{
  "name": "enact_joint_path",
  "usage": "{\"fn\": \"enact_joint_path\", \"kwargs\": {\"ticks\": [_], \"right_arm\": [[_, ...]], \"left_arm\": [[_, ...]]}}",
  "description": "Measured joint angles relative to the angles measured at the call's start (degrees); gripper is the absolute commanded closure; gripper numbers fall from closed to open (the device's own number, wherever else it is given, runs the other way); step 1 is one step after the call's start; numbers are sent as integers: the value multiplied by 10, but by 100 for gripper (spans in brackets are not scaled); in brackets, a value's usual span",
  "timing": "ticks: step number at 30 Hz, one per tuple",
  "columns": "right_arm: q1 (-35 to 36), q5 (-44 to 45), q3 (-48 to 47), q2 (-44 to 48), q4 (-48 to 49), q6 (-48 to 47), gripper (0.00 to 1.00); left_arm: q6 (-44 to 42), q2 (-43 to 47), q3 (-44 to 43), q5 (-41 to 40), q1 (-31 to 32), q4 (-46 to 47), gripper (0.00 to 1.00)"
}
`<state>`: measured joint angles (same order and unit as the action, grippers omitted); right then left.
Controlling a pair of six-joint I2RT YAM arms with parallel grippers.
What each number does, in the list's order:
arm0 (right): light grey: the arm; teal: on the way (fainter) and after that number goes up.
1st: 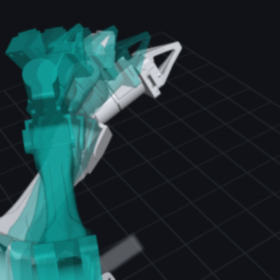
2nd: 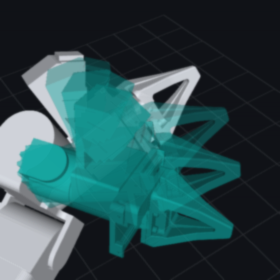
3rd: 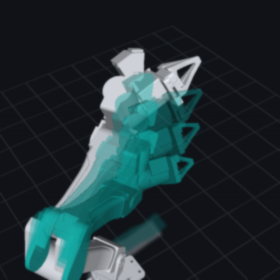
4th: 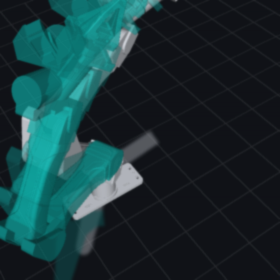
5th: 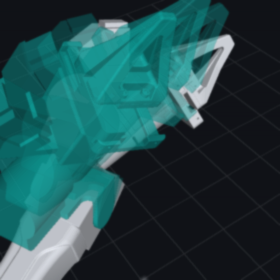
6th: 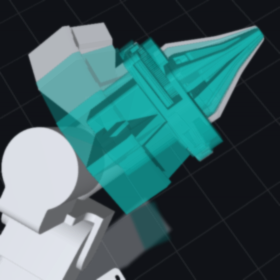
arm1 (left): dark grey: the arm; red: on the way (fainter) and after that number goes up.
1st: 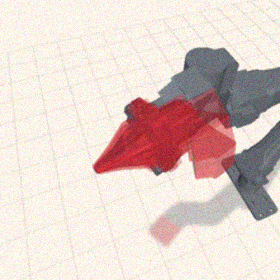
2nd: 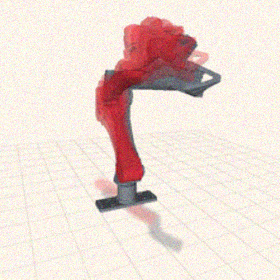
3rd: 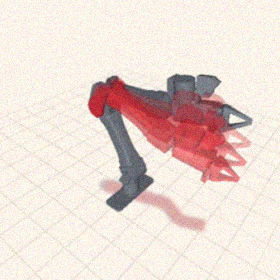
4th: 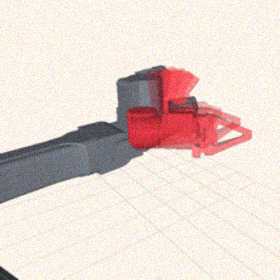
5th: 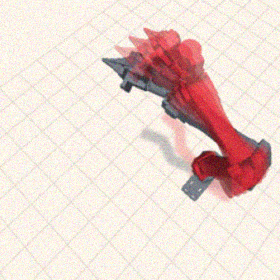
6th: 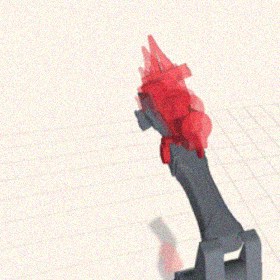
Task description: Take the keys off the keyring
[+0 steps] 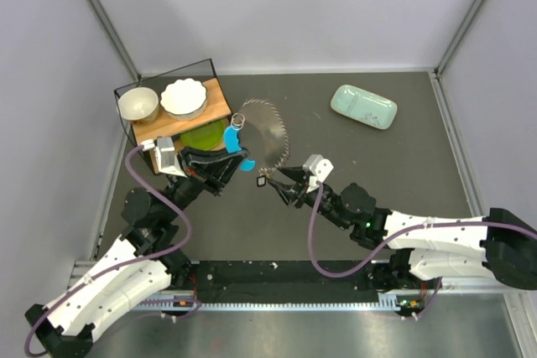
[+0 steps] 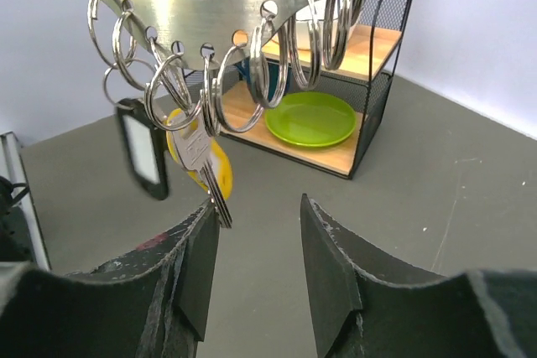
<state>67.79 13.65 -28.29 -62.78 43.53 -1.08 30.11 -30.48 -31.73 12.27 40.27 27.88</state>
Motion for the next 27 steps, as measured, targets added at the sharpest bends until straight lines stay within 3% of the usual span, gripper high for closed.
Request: {"fn": "enact_joint_path", "kwargs": {"ticks": [27], "right_arm": [[9,-32,-35,-40,52,7,51]], "left_arm": [[2,3,0,-12,0,-1,100]]}}
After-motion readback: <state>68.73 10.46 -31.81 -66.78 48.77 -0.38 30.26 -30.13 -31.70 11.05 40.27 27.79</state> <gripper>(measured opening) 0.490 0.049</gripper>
